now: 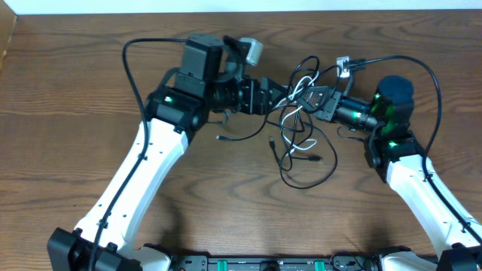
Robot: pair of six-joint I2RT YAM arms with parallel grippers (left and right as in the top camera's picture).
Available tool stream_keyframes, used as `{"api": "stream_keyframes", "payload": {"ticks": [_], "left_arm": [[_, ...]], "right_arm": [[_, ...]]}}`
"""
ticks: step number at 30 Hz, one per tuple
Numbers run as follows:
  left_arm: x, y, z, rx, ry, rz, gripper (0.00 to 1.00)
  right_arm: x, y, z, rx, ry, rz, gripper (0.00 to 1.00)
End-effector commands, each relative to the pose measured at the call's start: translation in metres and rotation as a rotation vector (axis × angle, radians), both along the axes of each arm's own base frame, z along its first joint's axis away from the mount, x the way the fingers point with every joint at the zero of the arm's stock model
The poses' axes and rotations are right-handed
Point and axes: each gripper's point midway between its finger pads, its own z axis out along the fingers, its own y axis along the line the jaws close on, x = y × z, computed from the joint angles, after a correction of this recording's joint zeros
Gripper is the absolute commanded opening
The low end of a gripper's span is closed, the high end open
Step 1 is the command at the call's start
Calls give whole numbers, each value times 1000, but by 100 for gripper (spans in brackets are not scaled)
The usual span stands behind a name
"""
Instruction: Untangle cables
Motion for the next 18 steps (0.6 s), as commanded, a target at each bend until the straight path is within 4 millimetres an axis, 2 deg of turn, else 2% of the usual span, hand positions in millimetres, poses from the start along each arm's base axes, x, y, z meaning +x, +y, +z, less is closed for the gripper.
{"api": "stream_keyframes", "payload": {"ticks": [1, 8, 13, 18], "left_arm": [[-9, -14, 13, 31, -148, -118, 76], [-13, -19, 13, 48, -190, -158, 76], [-15, -18, 11, 53, -178, -162, 76], [-27, -23, 8, 63, -208, -246, 76]], "right_arm": [[8, 0, 2, 3, 38, -92, 1], [11, -2, 0, -2, 50, -118, 1], [21, -15, -11, -23, 102, -205, 1], [20, -14, -12, -14, 118, -207, 1]]}}
